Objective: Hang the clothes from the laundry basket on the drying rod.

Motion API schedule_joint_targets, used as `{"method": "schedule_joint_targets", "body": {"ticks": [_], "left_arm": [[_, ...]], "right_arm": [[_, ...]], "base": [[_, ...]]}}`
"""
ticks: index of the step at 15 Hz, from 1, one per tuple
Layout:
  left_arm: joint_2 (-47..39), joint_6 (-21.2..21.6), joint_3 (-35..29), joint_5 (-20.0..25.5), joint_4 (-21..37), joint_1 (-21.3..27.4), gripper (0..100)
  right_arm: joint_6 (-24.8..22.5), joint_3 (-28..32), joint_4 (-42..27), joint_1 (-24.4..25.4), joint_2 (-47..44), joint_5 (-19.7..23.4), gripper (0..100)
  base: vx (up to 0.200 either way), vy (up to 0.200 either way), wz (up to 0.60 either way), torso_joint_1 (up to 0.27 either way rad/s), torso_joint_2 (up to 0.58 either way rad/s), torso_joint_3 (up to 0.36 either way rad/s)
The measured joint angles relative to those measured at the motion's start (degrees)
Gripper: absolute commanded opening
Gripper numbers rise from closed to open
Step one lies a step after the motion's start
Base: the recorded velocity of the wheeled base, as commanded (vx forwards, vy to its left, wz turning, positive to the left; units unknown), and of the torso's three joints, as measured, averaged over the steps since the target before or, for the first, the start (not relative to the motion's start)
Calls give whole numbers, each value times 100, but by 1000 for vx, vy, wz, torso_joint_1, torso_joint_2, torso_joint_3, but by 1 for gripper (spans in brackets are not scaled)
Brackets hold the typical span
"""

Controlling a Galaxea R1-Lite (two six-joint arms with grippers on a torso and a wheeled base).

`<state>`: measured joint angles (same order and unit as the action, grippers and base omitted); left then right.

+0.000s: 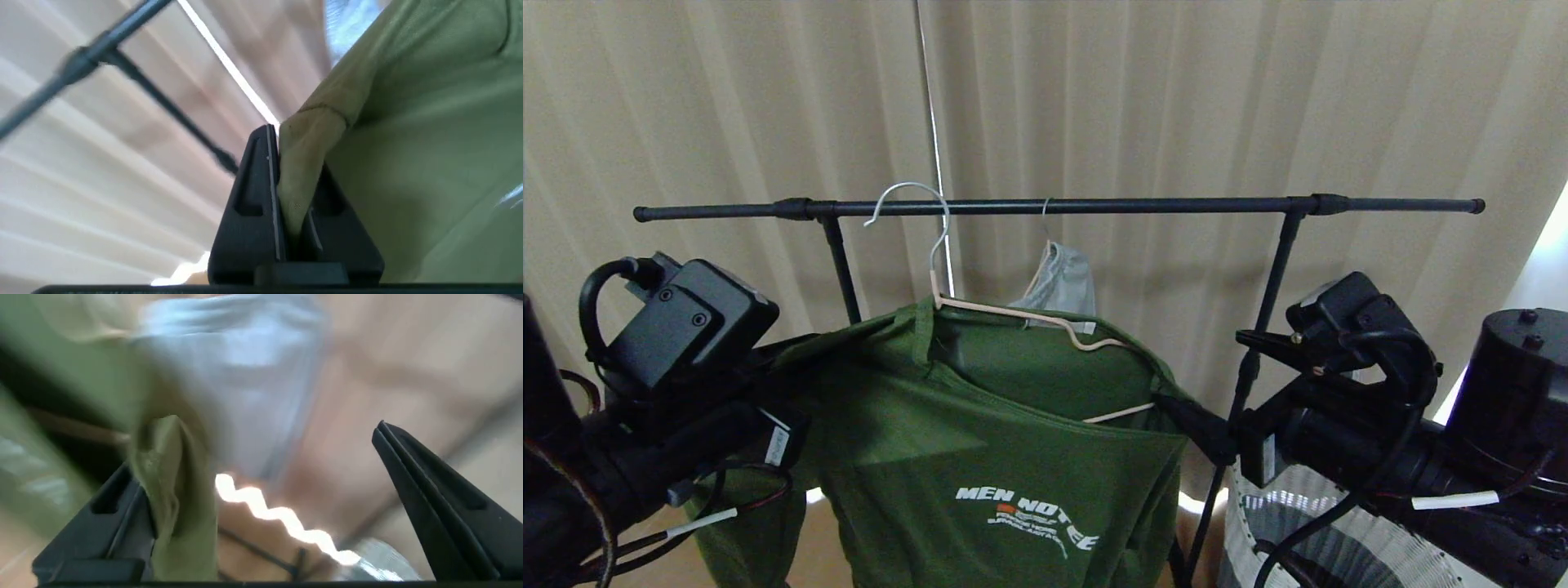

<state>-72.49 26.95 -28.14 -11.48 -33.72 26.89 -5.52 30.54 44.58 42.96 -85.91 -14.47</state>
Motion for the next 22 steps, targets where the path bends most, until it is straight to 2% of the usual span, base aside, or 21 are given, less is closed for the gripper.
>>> {"method": "schedule_joint_targets", "body": {"ticks": [6, 8, 12, 16, 22], "left_arm": [[-138, -18, -257, -33, -2, 317, 0], [-254, -16, -402, -343, -2, 354, 0], [-334, -60, -402, -360, -63, 631, 0], [-319, -2, -336, -340, -347, 1068, 0], [-262, 4, -232, -334, -352, 1139, 0]], "right_arm": [[-44, 102, 82, 382, 5, 87, 100], [-39, 124, 85, 566, -9, 95, 100], [-101, 328, 66, 640, -63, 196, 100], [-756, 755, 41, 483, -244, 200, 100], [-1380, 1231, 30, -33, -502, 200, 100]], "base": [[0, 0, 0, 0, 0, 0], [0, 0, 0, 0, 0, 0], [0, 0, 0, 0, 0, 0], [0, 0, 0, 0, 0, 0], [0, 0, 0, 0, 0, 0]]}}
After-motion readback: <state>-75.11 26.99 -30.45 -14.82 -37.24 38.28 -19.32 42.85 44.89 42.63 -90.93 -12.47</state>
